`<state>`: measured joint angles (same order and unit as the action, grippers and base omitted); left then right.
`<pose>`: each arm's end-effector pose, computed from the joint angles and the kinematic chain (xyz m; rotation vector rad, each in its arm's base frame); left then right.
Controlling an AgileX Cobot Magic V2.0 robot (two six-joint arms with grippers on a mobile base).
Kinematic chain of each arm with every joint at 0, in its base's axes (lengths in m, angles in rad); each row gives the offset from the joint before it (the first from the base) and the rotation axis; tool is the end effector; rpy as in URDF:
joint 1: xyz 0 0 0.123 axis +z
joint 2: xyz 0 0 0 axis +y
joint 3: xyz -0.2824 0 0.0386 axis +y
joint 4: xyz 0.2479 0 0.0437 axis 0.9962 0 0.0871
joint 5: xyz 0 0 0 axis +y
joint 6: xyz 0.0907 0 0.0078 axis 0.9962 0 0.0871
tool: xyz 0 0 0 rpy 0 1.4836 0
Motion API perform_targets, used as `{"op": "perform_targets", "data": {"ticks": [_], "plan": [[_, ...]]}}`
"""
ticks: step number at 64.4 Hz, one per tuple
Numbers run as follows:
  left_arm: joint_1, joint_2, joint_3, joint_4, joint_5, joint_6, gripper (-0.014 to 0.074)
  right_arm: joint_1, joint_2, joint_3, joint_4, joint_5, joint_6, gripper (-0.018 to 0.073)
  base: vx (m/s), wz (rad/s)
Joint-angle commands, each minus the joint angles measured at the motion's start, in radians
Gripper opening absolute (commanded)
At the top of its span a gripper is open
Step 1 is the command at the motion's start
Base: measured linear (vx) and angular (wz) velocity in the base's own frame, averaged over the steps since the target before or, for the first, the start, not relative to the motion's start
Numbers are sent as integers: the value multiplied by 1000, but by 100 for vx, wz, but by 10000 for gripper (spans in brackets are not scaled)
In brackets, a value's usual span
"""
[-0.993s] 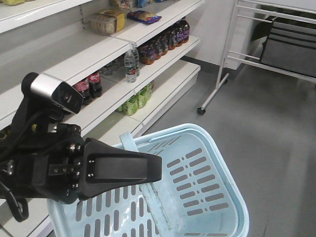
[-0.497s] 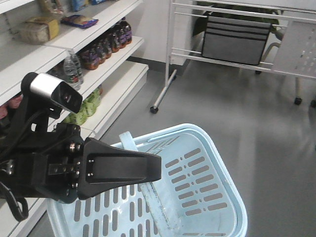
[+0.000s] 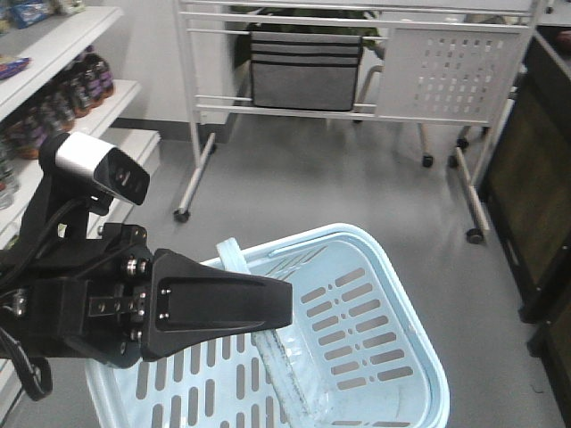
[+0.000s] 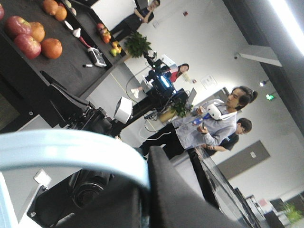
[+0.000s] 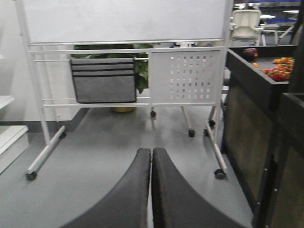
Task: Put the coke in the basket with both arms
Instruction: 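Turn the base away from the shelf holding the basket in the left gripper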
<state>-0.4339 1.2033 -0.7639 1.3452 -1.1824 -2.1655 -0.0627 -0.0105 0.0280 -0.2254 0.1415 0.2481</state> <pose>0.1619 -0.1655 0.3403 0.5240 1.8329 -1.9490 0.0563 -0.0064 0.1917 0.0959 1.6365 -0.0548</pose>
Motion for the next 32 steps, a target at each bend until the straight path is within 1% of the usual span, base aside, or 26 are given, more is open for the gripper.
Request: {"op": "perform_targets", "data": {"ticks": [1,17,32], "plan": [[-5,-26,-25,-85,-191,3,-6,-6,-14,7,-7,-71,-4,-5,15,-39],[-5,-26,-25,-85,-191,3,-6,-6,-14,7,-7,-71,-4,-5,16,-30],[-5,-26,-25,-85,-191,3,-6,-6,-14,7,-7,-71,-4,-5,19,-15]]}}
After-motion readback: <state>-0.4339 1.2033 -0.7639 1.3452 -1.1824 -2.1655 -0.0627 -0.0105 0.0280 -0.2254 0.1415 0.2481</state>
